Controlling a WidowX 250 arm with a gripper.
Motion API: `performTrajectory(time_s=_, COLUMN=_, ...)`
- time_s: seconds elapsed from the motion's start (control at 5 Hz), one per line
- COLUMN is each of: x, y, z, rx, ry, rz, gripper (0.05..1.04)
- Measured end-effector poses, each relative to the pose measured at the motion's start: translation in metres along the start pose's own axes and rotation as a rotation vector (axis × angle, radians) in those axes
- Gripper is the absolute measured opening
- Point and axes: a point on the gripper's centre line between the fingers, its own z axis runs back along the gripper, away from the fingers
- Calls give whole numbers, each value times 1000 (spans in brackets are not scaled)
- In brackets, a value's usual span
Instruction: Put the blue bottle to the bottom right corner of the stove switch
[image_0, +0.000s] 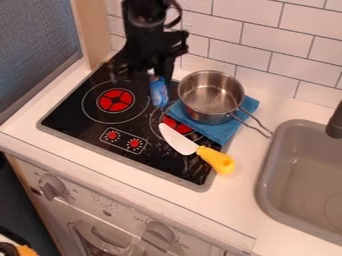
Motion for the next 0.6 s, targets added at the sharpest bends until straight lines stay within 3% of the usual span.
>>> performTrajectory(time_s=0.4, x=-12, y=13, z=-15, rx=-10, ry=-9, rz=-36, gripper=403)
performTrajectory(time_s=0.6, x=-20, y=24, z=-32, rx=20, ry=17, rz=-28, gripper=403)
